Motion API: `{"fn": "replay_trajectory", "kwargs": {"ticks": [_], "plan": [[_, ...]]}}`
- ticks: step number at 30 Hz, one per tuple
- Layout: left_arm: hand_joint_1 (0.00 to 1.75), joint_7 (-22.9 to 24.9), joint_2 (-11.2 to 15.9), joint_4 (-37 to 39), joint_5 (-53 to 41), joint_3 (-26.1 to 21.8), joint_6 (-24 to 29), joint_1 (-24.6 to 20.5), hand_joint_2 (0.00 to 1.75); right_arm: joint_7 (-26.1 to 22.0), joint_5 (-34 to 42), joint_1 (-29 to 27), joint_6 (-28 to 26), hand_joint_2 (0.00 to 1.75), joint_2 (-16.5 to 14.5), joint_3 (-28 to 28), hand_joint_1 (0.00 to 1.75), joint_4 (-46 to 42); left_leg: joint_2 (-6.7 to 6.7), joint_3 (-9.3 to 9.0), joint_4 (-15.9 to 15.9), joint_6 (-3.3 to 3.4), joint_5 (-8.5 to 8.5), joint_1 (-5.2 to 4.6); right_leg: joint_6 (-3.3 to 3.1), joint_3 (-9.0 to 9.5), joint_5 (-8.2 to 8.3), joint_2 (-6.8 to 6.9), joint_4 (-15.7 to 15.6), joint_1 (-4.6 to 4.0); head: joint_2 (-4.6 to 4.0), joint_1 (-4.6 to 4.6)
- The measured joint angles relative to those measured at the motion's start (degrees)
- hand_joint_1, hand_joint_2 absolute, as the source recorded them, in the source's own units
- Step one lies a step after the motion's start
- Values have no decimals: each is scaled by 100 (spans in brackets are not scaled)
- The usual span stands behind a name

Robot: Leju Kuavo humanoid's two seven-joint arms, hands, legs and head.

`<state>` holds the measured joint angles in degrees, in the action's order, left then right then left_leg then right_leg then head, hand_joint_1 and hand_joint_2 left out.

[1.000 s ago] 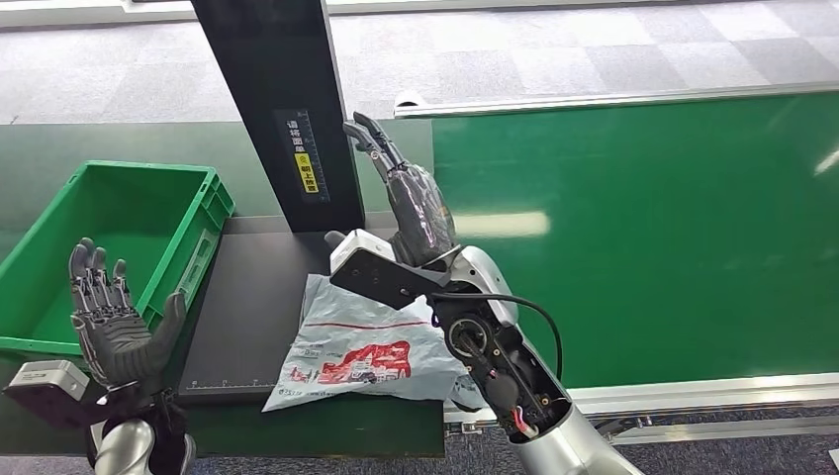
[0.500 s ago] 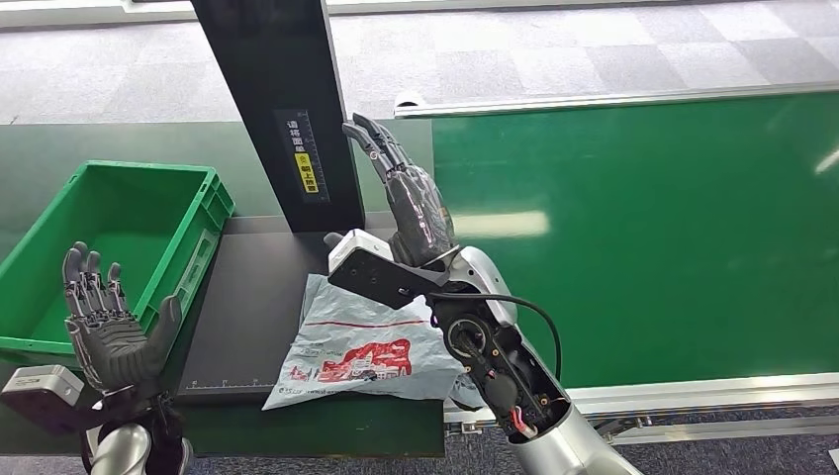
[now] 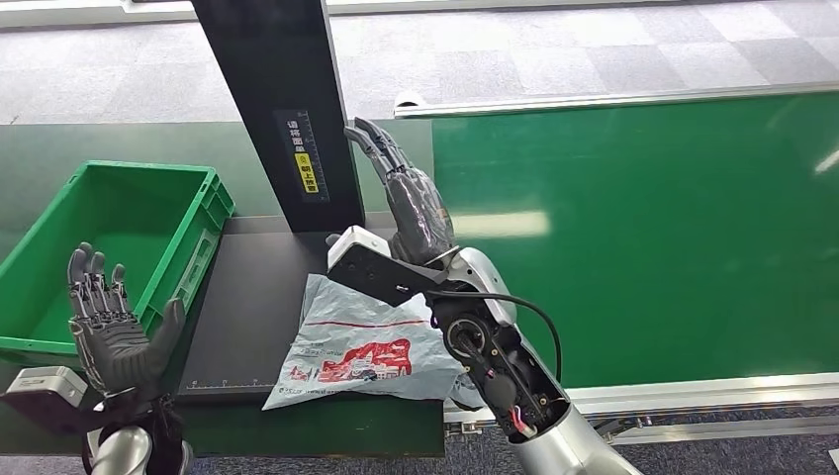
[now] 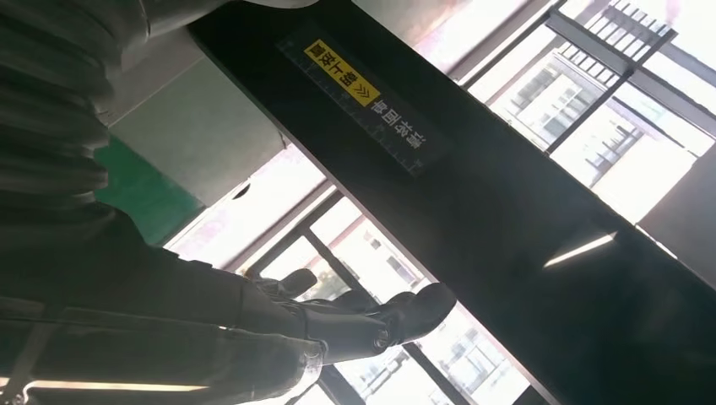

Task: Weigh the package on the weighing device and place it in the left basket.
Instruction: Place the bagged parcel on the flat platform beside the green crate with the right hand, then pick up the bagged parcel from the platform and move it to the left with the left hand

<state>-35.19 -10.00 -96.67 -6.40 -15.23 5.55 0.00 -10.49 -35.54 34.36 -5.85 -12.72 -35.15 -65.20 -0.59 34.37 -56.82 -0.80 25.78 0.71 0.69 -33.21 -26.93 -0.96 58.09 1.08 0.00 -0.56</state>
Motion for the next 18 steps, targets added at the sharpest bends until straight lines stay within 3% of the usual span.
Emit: {"fn": "replay_trajectory", "kwargs": {"ticks": [2, 5, 9, 13, 18], "plan": [[0, 67, 9, -33, -144, 35, -243, 47, 175, -22, 129, -8, 34, 175, 1, 27, 0, 17, 0, -1, 0, 0, 0, 0, 0, -1, 0, 0, 0, 0, 0, 0], [0, 253, 113, -76, -601, 280, -1080, 139, 175, -104, 334, -54, 7, 175, 9, 93, 0, 15, 1, -3, -2, 0, 0, 0, 0, -10, 0, 0, -2, 1, 0, 0], [0, 533, 610, 191, -2098, 1350, -2521, -41, 175, -317, 966, -412, -550, 175, 119, 422, 0, -290, -23, -3, -4, 1, 0, -2, 3, -8, -6, 32, -6, 4, 0, -1], [0, 589, 1068, 776, -2453, 2570, -2551, -368, 175, -545, 1386, -947, -830, 175, 376, 984, 0, -608, -4, -3, -4, 3, 2, -6, 6, 2, 2, 18, -6, 7, 0, 1], [0, 655, 1374, 1135, -2377, 3192, -2468, -634, 175, -668, 1539, -1382, -983, 175, 544, 1430, 0, -673, -5, -3, -5, 3, 2, -5, 8, -1, 4, 15, -6, 6, 0, -1]]}}
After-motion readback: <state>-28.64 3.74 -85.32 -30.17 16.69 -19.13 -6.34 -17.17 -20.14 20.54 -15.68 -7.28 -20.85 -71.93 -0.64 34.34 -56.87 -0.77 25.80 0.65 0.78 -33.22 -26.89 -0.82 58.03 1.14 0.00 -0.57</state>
